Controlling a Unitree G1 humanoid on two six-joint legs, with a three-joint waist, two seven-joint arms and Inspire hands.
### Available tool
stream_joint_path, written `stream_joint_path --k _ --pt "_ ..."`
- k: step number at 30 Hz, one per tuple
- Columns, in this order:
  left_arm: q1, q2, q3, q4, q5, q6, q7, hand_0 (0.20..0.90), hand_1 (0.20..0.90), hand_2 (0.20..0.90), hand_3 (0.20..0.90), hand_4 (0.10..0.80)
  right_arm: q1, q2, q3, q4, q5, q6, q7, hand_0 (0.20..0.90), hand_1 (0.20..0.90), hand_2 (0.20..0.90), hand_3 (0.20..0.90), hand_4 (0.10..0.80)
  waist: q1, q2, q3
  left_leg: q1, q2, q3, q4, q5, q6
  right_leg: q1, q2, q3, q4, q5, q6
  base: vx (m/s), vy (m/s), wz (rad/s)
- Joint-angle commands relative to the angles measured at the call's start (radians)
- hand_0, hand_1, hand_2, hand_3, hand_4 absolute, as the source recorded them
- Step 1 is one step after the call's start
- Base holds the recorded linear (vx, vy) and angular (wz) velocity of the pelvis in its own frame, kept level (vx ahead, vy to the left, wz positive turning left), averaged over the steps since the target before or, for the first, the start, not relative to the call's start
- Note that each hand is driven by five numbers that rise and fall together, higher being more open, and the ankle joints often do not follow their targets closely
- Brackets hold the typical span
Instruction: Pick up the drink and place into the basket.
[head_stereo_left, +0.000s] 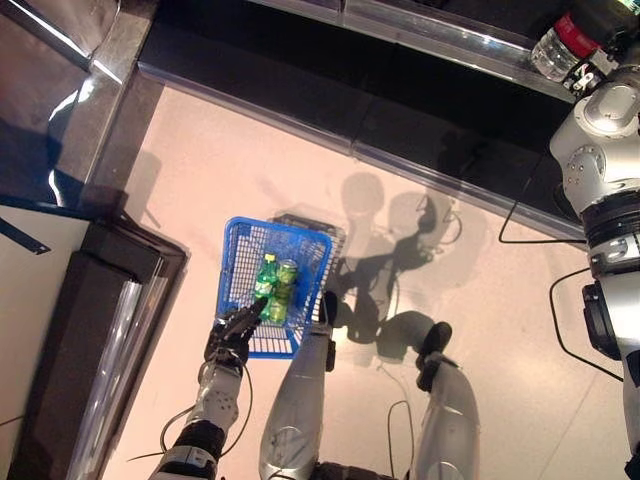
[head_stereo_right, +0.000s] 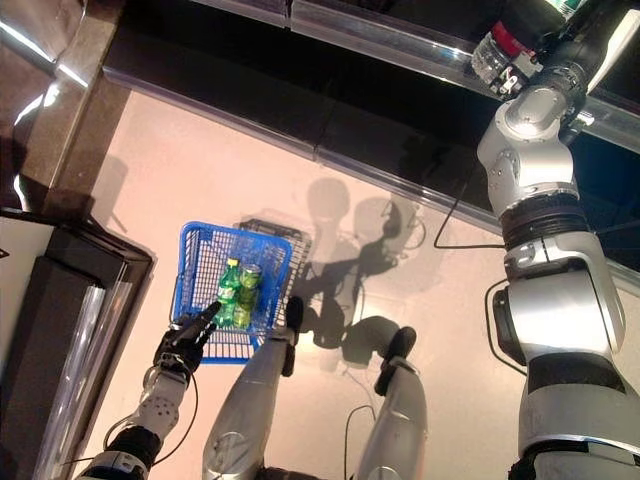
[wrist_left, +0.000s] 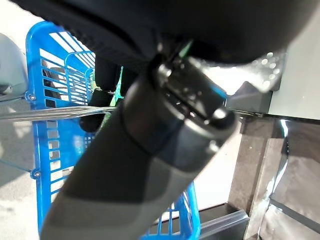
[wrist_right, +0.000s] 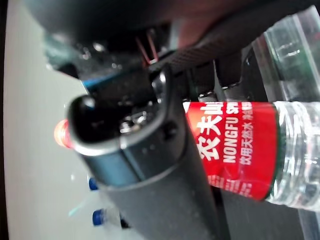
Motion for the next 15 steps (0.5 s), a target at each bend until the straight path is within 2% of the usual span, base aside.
stream_joint_path --k 1,6,10,15 --pt "0.166 0.142 -0.004 -0.044 0.002 -0.068 -0.068 0.3 0.3 0.3 0.2 0.1 -0.072 -0.114 -0.024 -0.307 -0.072 -0.174 0.053 0.3 0.3 0.3 0.2 0.1 -0.004 -0.009 -0.019 0.06 -0.007 -0.023 0.023 -0.02 0.017 0.087 0.031 -0.013 0.053 -0.062 -0.073 -0.023 0.042 0.01" --pt "0.17 0.118 -0.012 -0.129 0.031 -0.082 -0.169 0.3 0.3 0.3 0.2 0.1 0.127 -0.055 -0.134 -0.546 -0.069 -0.12 0.137 0.3 0.3 0.3 0.2 0.1 -0.027 -0.015 -0.019 0.12 -0.002 -0.016 0.024 -0.016 0.011 0.155 0.034 -0.011 0.052 -0.076 -0.082 0.018 0.039 -0.05" --pt "0.197 0.127 -0.047 -0.263 0.039 -0.09 -0.224 0.3 0.3 0.3 0.2 0.1 0.306 0.026 -0.21 -0.701 -0.032 -0.129 0.211 0.3 0.3 0.3 0.2 0.1 -0.036 -0.018 -0.019 0.155 0.002 -0.018 0.03 -0.01 0.009 0.206 0.041 -0.01 0.043 -0.08 -0.091 0.038 0.022 -0.02" --pt "0.233 0.137 -0.078 -0.49 0.007 -0.051 -0.244 0.3 0.3 0.3 0.2 0.1 0.46 0.133 -0.213 -0.853 -0.065 -0.131 0.29 0.3 0.3 0.3 0.2 0.1 -0.039 -0.018 -0.02 0.194 0.004 -0.022 0.013 0.004 0.006 0.26 0.047 -0.012 0.021 -0.078 -0.095 0.035 0.029 0.0"
